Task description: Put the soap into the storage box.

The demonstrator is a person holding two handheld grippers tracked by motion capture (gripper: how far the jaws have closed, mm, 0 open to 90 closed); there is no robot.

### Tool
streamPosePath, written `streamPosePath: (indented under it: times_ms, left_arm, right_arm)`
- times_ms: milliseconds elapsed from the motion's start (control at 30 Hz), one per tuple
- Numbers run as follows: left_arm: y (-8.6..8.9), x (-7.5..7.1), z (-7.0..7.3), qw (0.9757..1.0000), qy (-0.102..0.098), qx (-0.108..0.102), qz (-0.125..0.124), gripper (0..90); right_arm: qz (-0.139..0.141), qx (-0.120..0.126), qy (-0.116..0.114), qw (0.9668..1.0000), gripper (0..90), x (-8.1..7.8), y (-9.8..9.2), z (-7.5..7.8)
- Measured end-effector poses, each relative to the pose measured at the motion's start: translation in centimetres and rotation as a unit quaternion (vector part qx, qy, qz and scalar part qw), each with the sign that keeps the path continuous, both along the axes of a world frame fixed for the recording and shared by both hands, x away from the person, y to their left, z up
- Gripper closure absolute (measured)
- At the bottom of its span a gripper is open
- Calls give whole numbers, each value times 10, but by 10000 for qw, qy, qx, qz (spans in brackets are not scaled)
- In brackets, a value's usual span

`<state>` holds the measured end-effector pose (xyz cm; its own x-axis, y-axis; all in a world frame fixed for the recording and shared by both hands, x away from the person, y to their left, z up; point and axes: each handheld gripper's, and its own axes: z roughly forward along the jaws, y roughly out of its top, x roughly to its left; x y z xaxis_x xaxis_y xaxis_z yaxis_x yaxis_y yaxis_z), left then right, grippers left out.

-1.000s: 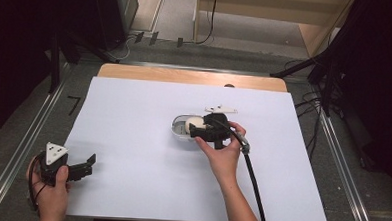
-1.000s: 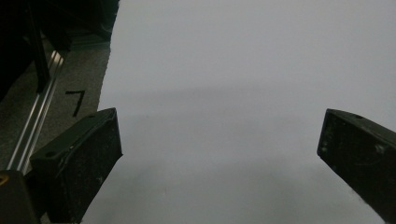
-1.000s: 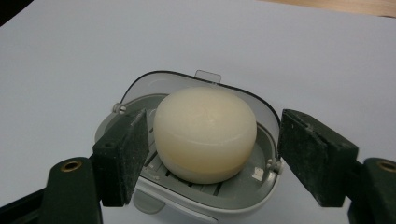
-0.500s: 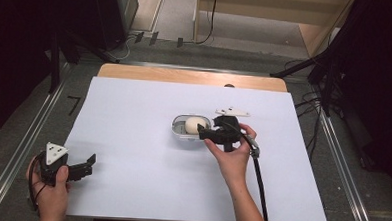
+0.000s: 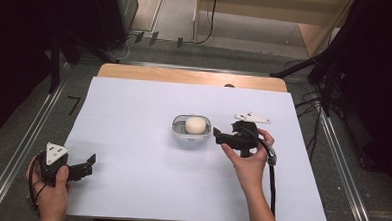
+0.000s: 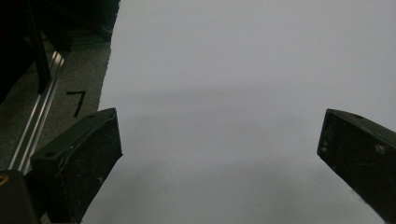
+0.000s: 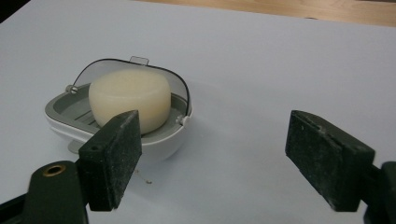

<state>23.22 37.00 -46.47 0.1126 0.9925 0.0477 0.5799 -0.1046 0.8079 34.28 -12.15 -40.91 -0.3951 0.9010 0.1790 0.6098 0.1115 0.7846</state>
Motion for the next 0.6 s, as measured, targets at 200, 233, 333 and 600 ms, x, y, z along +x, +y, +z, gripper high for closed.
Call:
streamPosePath:
  times_ms: [200,233,333,600]
  left_arm:
    - [0,0,0,10000,-3,4,-8,3]
    - [0,0,0,10000,-6,5,-11,3]
    - [0,0,0,10000,-5,7,-10,3]
    - [0,0,0,10000,-10,20,-15,3]
  right_arm:
    - [-120,23,-3,9999,166,-4,-15,-4]
    - [-124,45,-12,9999,166,-5,-18,-4]
    - [-192,63,-12,9998,160,-6,-25,-7]
    - [-309,44,22,9995,137,-11,-43,-13]
